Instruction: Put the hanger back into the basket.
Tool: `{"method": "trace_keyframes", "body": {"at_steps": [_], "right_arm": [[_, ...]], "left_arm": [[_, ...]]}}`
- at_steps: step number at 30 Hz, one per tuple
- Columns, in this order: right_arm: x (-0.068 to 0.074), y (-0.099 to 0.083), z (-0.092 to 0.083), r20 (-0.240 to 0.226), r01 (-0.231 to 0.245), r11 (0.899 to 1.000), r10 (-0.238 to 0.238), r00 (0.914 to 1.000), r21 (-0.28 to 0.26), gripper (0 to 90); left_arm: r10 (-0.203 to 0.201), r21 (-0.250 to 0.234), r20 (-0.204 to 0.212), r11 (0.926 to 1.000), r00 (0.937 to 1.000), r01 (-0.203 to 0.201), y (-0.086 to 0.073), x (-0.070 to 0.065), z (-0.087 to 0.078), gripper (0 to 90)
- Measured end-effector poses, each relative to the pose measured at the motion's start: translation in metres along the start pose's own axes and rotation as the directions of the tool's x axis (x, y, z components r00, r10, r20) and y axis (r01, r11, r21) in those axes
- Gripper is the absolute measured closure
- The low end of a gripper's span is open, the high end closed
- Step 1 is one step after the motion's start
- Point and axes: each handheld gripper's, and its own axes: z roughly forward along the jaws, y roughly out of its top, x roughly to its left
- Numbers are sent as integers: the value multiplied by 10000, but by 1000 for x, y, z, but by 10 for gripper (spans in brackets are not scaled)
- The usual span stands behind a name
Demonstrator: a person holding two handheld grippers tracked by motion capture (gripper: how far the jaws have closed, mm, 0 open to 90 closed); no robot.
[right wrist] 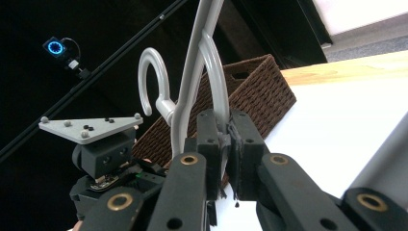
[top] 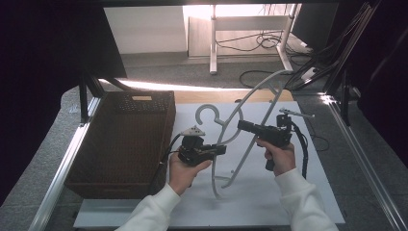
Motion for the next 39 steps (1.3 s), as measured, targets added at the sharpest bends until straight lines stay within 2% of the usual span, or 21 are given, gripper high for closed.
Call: {"method": "trace_keyframes", "body": {"at_steps": [7,8,10,11,14,15,16,17,19,20,21,26,27,28,31,32,35,37,39], "right_arm": [[0,-1,1,78,237,9997,-238,9997,101,790],[1,-1,0,125,334,9994,-335,9994,82,736],[2,0,0,146,385,9992,-386,9991,73,712],[3,0,-3,247,487,9988,-487,9985,30,641],[4,1,-7,309,560,9984,-560,9980,-10,605],[7,3,-12,457,745,9972,-743,9962,-28,569],[7,3,-12,457,745,9972,-743,9962,-28,569],[11,4,-17,636,909,9959,-906,9939,-26,522],[13,4,-21,689,992,9951,-989,9927,-6,509],[14,5,-25,757,1118,9937,-1116,9909,14,494],[18,6,-32,980,1401,9901,-1397,9853,33,464],[22,5,-45,1218,1699,9852,-1714,9777,224,420],[22,3,-51,1414,1817,9824,-1862,9723,441,398],[22,3,-51,1414,1817,9824,-1862,9723,441,398],[18,-5,-65,1871,1853,9793,-1976,9623,811,366],[18,-5,-65,1871,1853,9793,-1976,9623,811,366],[9,-12,-79,2339,1744,9789,-1952,9525,1066,351],[7,-14,-82,2442,1675,9795,-1904,9509,1115,349],[0,-19,-89,2688,1619,9786,-1911,9441,1272,344]], "left_arm": [[69,-99,-110,9999,9999,-71,1,2,-6,802],[33,-138,-124,9999,9999,-35,1,3,-7,803],[61,-186,-177,9998,9998,-64,2,3,-10,804],[123,-189,-226,9997,9997,-127,2,4,-12,804],[157,-263,-257,9995,9995,-164,2,5,-14,805],[134,-315,-252,9994,9996,-142,2,5,-17,805],[134,-315,-252,9994,9996,-142,2,5,-17,805],[155,-304,-297,9994,9994,-164,3,6,-19,805],[154,-293,-321,9994,9994,-163,3,6,-20,806],[144,-286,-345,9995,9993,-154,3,7,-21,805],[145,-290,-376,9995,9992,-156,3,7,-23,806],[138,-296,-469,9994,9988,-152,4,8,-29,806],[152,-300,-505,9994,9986,-168,4,9,-30,806],[158,-295,-533,9994,9985,-174,4,9,-32,806],[190,-300,-614,9993,9979,-209,6,9,-37,805],[219,-305,-646,9992,9977,-239,7,9,-39,805],[342,-281,-675,9990,9971,-361,12,8,-45,805],[414,-255,-581,9987,9975,-430,17,7,-50,806],[507,-243,-597,9983,9969,-522,22,6,-54,806]]}}
